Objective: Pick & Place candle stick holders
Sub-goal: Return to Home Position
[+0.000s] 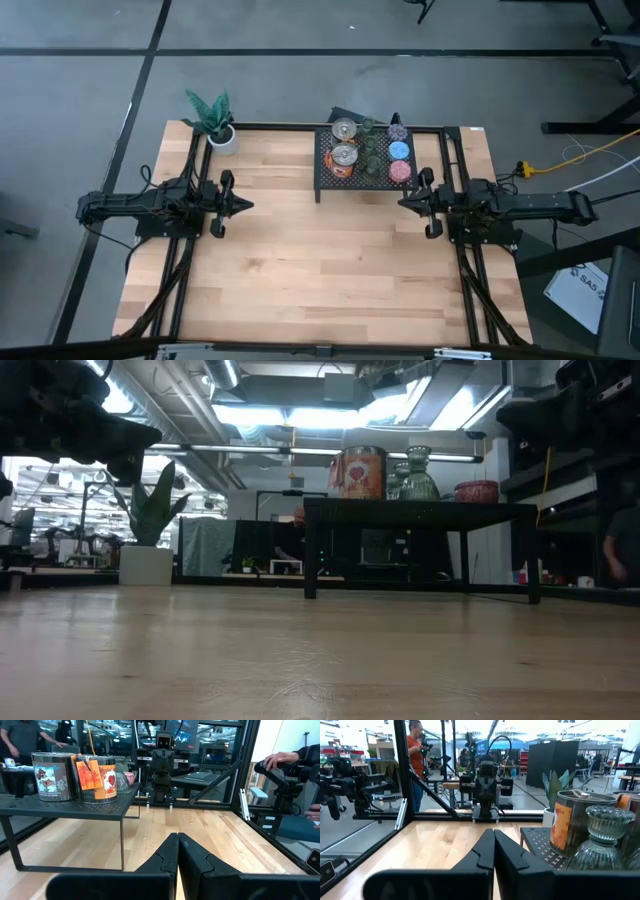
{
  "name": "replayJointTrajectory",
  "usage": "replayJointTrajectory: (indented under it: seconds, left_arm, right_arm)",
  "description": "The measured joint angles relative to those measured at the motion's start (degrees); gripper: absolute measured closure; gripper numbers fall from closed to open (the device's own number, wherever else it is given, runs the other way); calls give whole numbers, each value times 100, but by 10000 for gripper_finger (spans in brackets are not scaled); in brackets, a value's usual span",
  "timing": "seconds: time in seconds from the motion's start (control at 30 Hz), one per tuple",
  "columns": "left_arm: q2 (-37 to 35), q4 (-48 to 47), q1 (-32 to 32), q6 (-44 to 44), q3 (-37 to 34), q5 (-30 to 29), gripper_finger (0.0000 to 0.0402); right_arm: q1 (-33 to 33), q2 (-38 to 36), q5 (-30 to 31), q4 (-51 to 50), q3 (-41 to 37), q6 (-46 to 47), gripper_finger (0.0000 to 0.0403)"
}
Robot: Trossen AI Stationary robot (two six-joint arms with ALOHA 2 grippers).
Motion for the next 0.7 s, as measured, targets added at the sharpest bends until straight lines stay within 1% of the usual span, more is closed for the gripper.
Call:
replayJointTrajectory:
  seconds: [0.37, 0.5, 0.7]
  left_arm:
    - [0, 0, 0, -2, 0, 0, 400]
    - [0, 1, 0, -1, 0, 0, 400]
    - [0, 2, 0, 0, 0, 0, 400]
  right_arm:
    - [-4, -752, 9, -954, 1, -1, 397]
    - [-4, -976, 154, -1150, 1, -62, 397]
    - [-4, -1405, 156, -1668, 1, -37, 397]
